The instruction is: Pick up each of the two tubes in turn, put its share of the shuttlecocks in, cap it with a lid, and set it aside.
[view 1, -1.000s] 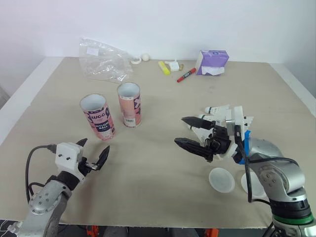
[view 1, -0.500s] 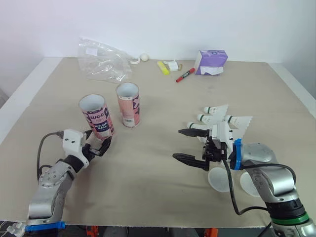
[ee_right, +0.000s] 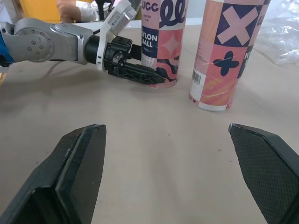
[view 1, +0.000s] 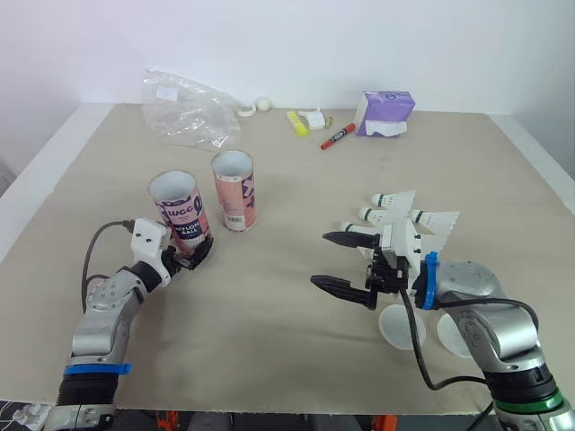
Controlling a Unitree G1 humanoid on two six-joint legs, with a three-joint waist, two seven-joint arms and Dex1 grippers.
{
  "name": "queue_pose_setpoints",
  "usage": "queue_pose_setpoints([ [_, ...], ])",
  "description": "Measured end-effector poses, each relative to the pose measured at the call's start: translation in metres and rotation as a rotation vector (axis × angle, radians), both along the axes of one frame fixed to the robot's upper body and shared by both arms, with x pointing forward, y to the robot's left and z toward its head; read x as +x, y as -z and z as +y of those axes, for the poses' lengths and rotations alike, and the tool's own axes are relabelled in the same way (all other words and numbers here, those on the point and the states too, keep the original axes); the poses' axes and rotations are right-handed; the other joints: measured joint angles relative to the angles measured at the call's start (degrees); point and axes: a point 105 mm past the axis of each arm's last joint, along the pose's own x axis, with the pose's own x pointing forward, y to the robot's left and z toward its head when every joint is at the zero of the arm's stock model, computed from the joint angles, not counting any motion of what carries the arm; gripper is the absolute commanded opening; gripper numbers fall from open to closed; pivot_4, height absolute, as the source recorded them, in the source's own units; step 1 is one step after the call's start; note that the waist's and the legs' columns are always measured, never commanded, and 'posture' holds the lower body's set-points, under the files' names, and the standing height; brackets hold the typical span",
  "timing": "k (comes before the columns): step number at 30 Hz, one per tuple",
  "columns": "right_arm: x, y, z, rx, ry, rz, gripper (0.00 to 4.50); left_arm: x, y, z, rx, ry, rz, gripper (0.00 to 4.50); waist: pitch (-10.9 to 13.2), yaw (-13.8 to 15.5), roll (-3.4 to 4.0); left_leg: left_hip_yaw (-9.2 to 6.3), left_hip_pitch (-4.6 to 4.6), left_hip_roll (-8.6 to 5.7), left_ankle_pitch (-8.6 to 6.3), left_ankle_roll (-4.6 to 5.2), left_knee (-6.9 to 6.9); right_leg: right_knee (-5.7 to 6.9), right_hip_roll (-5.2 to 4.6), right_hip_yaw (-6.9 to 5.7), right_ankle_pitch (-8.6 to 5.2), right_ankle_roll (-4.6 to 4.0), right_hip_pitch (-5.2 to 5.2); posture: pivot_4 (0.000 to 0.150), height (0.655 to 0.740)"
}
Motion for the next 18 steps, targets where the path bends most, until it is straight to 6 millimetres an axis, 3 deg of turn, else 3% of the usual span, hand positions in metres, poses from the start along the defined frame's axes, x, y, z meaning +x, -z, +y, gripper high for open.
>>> queue_pose_setpoints([
  [18,-0.005,-0.005,0.002,0.017,-0.013,0.032,4.50,0.012,-0.001,-0.002,0.096,0.116,-0.062,4.47,0.0,0.1,0.00,-0.02,-0.02,0.00,0.00,0.00,0.00,0.00,0.00,-0.01,0.00,0.02,0.00,0.150,0.7400],
])
